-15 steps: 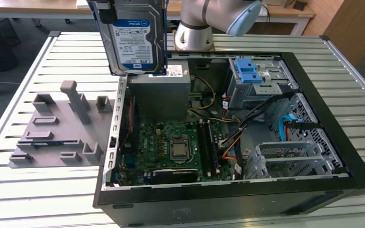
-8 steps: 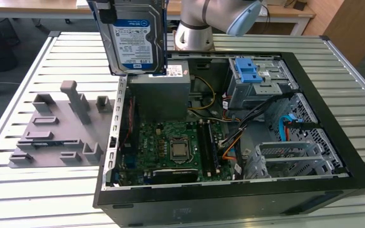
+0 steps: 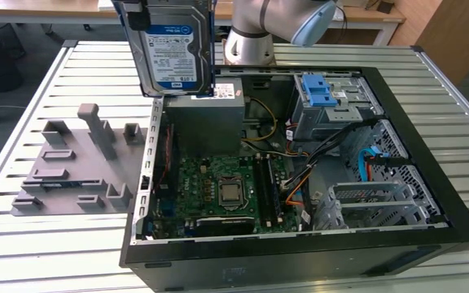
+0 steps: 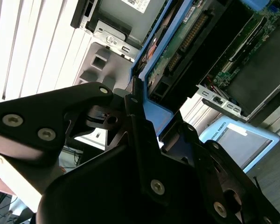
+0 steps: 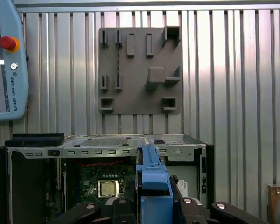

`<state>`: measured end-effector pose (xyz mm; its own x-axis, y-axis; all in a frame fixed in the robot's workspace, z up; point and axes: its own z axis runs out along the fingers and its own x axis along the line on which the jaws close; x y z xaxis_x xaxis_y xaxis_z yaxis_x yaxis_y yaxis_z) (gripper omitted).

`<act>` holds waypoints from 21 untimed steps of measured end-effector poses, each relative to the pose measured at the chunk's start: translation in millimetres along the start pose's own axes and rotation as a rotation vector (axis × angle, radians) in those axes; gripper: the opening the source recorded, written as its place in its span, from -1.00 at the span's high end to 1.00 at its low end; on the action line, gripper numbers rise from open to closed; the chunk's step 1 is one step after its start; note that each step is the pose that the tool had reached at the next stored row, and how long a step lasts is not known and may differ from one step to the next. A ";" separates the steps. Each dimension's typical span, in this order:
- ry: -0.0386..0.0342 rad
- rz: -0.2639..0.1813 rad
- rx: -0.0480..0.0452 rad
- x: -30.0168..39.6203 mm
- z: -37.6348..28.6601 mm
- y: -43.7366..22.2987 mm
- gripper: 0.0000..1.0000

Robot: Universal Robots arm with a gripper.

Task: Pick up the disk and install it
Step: 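Pick up the disk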

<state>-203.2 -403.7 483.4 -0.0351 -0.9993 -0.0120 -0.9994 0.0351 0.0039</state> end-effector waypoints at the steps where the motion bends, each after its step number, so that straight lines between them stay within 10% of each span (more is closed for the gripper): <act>1: 0.0000 0.000 -0.0001 0.0 0.0 -0.5 0.27; 8: 0.0000 0.000 0.0000 -0.7 0.0 -20.5 0.27; 21: 0.0001 0.000 -0.0002 -2.7 0.5 -79.6 0.27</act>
<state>-123.6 -403.8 482.7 -0.0352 -0.9993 -0.0119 -0.9994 0.0351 0.0041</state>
